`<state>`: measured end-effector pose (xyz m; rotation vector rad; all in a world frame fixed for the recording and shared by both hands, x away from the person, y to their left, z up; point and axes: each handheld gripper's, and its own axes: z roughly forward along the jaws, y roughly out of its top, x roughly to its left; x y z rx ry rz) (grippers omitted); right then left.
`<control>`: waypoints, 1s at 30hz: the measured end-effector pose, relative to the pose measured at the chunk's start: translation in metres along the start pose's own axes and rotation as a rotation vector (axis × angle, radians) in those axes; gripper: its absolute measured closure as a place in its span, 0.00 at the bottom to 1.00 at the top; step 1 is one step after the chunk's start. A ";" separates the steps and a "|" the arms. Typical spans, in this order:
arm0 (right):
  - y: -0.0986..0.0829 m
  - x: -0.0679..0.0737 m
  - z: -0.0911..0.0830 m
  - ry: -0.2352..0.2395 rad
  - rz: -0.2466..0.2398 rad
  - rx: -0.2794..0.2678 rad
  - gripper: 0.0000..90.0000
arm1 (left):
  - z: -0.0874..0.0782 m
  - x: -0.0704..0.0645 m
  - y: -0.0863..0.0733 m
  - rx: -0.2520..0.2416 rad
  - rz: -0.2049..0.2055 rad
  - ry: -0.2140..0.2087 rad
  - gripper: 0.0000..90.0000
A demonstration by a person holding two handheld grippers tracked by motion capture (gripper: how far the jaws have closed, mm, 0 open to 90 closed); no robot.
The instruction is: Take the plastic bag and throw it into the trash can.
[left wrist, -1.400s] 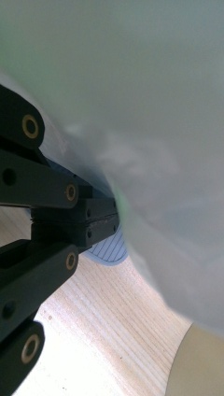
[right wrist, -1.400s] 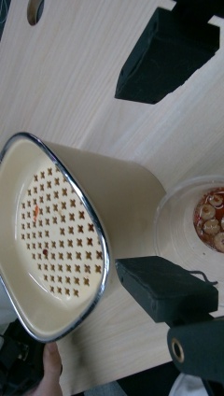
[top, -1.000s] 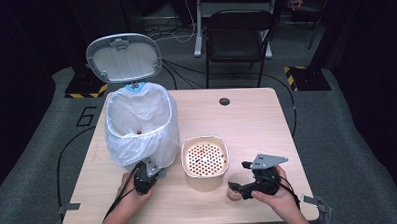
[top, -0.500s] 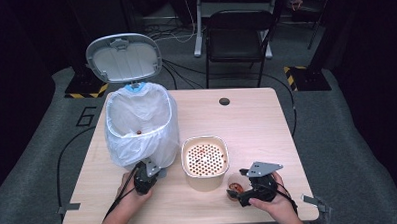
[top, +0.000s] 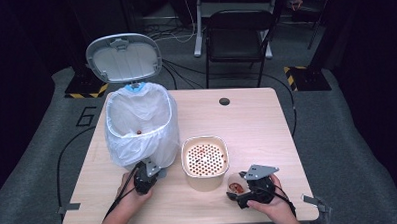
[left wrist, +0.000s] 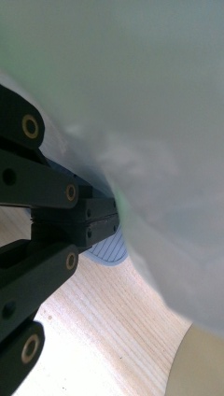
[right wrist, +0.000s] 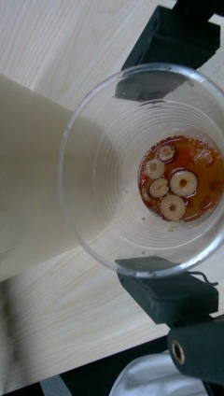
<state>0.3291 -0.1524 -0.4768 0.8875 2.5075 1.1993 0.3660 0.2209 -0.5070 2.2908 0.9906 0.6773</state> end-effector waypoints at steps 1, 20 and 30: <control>-0.001 -0.001 0.001 0.006 0.001 0.006 0.16 | 0.000 0.000 0.000 0.000 0.000 0.000 1.00; -0.001 0.000 0.004 -0.012 -0.032 0.005 0.28 | -0.001 0.000 0.000 0.010 0.002 -0.002 1.00; -0.001 -0.001 0.003 -0.032 -0.046 -0.003 0.31 | 0.000 0.000 0.000 0.000 0.002 -0.002 1.00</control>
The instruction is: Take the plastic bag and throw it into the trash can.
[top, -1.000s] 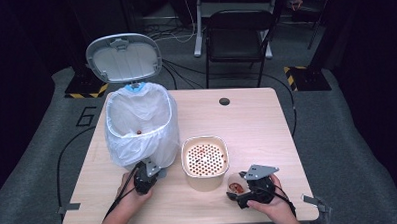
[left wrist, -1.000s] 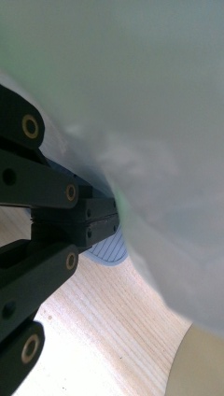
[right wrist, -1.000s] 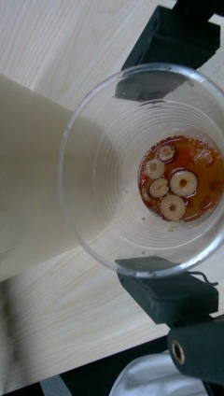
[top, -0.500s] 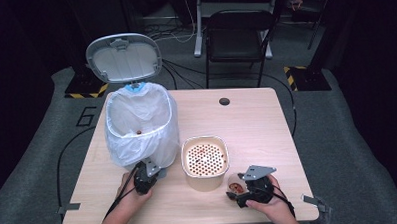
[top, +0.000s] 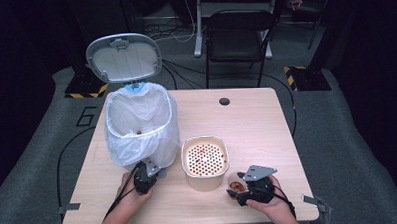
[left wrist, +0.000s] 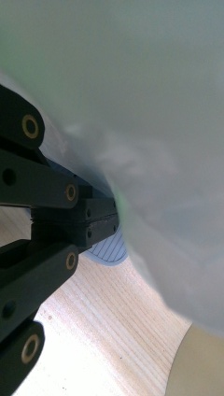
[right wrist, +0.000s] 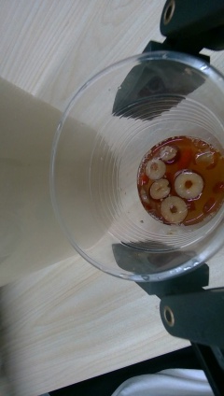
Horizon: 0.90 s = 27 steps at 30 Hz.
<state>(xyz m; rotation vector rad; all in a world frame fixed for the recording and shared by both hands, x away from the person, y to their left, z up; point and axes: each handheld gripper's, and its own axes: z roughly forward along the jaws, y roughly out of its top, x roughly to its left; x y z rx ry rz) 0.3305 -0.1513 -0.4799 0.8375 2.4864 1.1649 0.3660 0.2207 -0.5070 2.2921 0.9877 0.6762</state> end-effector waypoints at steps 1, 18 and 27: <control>0.000 0.000 0.000 0.001 -0.001 0.001 0.32 | 0.000 0.000 0.000 0.000 -0.001 -0.001 1.00; 0.013 -0.015 -0.011 0.010 -0.020 0.016 0.35 | 0.000 0.000 0.000 0.008 0.001 0.002 1.00; 0.024 -0.027 -0.020 -0.016 -0.019 0.010 0.38 | -0.001 0.000 0.000 0.008 0.000 0.006 1.00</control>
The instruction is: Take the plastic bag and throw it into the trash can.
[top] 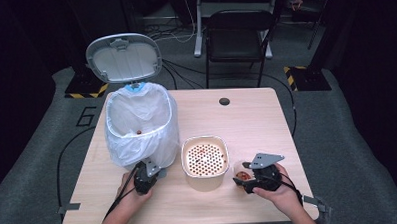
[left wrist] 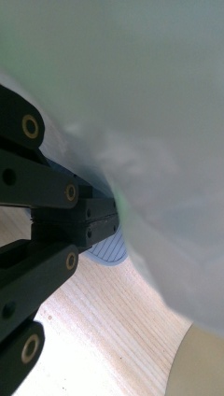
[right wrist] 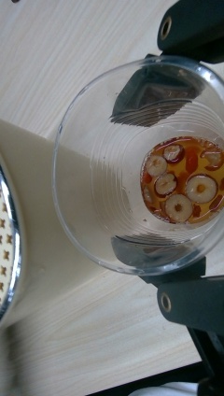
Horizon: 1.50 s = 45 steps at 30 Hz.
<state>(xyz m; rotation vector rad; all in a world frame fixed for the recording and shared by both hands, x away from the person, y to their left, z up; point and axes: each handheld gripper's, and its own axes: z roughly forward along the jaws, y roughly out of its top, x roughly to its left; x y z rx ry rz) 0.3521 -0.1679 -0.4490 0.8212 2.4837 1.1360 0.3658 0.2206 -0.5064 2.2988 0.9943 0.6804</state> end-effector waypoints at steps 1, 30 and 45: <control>0.001 -0.001 -0.001 -0.002 -0.006 -0.003 0.38 | 0.000 0.000 0.000 0.003 0.000 -0.006 1.00; 0.046 -0.038 -0.023 -0.067 -0.023 -0.046 0.41 | 0.000 0.000 0.000 -0.008 0.000 -0.003 1.00; 0.064 -0.052 -0.024 -0.101 -0.057 -0.079 0.41 | 0.001 0.000 0.000 -0.010 -0.004 -0.002 1.00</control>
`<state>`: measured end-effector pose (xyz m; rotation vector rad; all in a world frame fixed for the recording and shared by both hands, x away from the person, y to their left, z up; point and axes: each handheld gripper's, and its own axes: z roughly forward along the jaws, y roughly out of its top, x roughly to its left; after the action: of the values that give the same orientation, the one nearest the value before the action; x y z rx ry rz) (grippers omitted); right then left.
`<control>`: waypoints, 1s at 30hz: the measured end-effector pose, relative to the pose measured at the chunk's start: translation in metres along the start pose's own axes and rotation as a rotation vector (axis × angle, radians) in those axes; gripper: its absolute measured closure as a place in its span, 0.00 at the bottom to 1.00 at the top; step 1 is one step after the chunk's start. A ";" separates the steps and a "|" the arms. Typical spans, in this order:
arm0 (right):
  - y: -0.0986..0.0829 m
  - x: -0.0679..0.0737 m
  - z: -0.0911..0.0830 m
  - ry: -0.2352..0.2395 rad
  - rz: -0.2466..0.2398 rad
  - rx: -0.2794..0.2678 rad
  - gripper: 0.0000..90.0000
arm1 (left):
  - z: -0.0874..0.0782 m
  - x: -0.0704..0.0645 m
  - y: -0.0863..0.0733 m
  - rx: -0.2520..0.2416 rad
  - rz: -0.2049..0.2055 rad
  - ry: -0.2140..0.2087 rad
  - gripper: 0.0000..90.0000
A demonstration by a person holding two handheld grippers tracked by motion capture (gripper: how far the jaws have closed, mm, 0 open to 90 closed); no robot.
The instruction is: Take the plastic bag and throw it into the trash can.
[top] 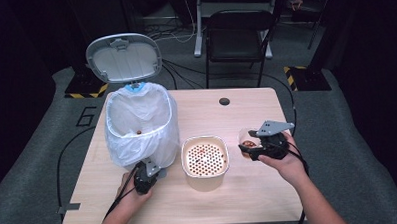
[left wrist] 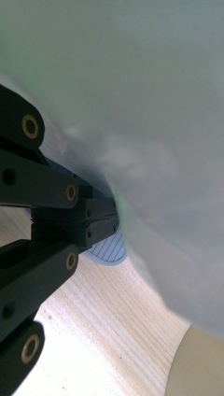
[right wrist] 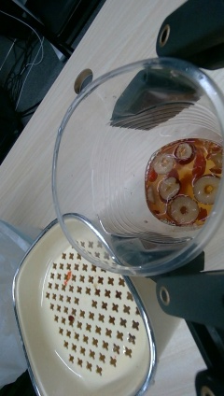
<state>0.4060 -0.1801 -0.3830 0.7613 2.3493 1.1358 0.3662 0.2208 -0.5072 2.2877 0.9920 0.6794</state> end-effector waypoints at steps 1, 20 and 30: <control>0.001 0.000 0.001 0.001 -0.009 0.002 0.41 | 0.000 0.000 0.000 0.002 0.001 -0.003 1.00; 0.028 -0.004 0.028 -0.014 -0.086 -0.011 0.40 | 0.000 0.000 0.000 0.005 0.004 -0.001 1.00; 0.044 -0.007 0.039 -0.013 -0.151 -0.030 0.40 | -0.001 0.001 0.000 0.006 0.002 -0.007 1.00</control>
<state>0.4464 -0.1394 -0.3697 0.5687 2.3295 1.0956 0.3664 0.2213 -0.5065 2.2957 0.9899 0.6702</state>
